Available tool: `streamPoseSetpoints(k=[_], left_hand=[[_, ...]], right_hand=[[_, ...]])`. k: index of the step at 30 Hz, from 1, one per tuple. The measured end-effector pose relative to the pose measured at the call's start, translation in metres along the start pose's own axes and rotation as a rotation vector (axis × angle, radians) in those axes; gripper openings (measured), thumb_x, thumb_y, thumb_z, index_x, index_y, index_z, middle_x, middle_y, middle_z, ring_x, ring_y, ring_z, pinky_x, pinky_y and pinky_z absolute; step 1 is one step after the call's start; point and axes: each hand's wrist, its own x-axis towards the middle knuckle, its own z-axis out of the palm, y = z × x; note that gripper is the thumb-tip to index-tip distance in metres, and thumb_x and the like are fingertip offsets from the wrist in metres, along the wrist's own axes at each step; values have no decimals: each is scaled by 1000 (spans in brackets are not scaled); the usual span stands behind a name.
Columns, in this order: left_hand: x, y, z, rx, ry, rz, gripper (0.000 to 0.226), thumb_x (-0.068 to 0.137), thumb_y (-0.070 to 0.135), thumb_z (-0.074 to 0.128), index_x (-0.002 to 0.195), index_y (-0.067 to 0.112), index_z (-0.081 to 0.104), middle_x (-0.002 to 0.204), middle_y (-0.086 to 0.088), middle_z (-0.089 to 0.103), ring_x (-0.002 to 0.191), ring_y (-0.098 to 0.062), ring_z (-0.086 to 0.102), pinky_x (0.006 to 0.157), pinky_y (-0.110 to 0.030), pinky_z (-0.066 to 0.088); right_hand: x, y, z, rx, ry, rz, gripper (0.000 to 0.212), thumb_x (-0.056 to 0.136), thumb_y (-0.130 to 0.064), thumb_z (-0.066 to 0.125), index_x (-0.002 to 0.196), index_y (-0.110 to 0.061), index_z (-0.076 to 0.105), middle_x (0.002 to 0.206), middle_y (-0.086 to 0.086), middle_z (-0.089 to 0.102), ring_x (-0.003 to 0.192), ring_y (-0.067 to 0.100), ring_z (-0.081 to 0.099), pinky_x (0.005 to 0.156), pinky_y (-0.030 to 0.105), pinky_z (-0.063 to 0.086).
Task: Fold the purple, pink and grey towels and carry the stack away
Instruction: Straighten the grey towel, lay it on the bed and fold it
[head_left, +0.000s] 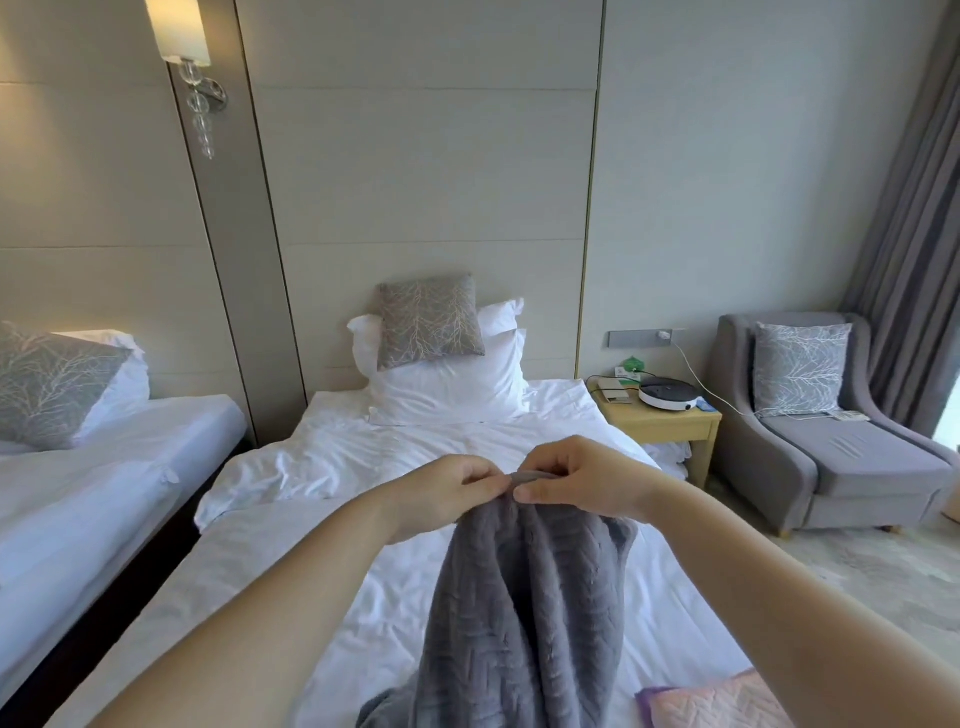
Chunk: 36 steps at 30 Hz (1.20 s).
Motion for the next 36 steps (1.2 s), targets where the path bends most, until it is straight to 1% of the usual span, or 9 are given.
streamPoseSetpoints(k=[2, 5, 8, 12, 18, 23, 26, 31, 36], left_hand=[[3, 1, -2, 5, 43, 20, 30, 97, 38, 49, 73, 31, 66, 72, 15, 59, 69, -2, 52, 69, -20, 41], [4, 0, -14, -2, 135, 35, 27, 97, 36, 48, 88, 16, 65, 86, -2, 55, 83, -15, 50, 81, -32, 39], [0, 0, -26, -45, 214, 52, 16, 97, 33, 51, 97, 26, 66, 93, 11, 62, 88, -4, 56, 85, -22, 38], [-6, 2, -19, 12, 103, 98, 24, 87, 43, 63, 108, 43, 52, 92, 8, 60, 82, 3, 57, 76, -12, 42], [-12, -1, -10, -45, 171, 171, 12, 91, 31, 63, 99, 37, 57, 91, 12, 64, 79, 0, 58, 72, -8, 43], [-18, -3, -17, -66, 175, 173, 30, 96, 8, 51, 110, 32, 63, 113, 13, 66, 105, 2, 60, 85, -5, 40], [-17, -3, -17, -79, 165, 121, 29, 90, 4, 58, 102, 29, 65, 108, 13, 68, 103, 1, 62, 87, -10, 45], [-10, -4, -3, -132, 169, 91, 12, 83, 31, 72, 91, 28, 64, 90, 6, 69, 85, -5, 65, 77, -10, 47], [-10, -4, -13, -258, 247, 145, 17, 84, 15, 71, 75, 18, 57, 72, 7, 57, 70, -5, 54, 69, -13, 42]], right_hand=[[-3, 4, -6, -33, 9, 28, 9, 77, -42, 72, 81, -34, 69, 61, -18, 55, 56, -2, 47, 53, 7, 34], [-11, 18, -13, -66, 30, 98, 30, 73, -48, 72, 75, -20, 60, 63, -8, 45, 58, 7, 42, 56, 20, 32], [-21, 32, -10, -8, 70, 131, 34, 78, -38, 72, 64, -16, 50, 63, -4, 38, 59, 10, 37, 59, 26, 28], [-16, 27, -7, 172, 274, 55, 12, 76, -15, 77, 75, -9, 67, 68, -2, 53, 66, 9, 48, 67, 24, 37], [-9, 11, -10, 96, 351, -9, 17, 68, -15, 83, 71, -14, 67, 64, -9, 57, 56, 0, 48, 52, 9, 37], [-7, 15, -5, 85, 347, -31, 20, 68, -21, 84, 71, -17, 64, 64, -11, 54, 56, 1, 45, 53, 12, 35], [-3, 12, -4, 127, 363, -55, 19, 68, -22, 84, 68, -25, 65, 59, -21, 56, 57, -4, 48, 55, 9, 37], [7, 2, 0, 120, 343, -86, 21, 69, -18, 84, 68, -26, 64, 61, -20, 58, 58, -4, 50, 56, 9, 40], [2, 6, -2, 154, 270, -43, 18, 70, -22, 83, 73, -23, 66, 70, -7, 57, 62, 1, 50, 62, 13, 39]])
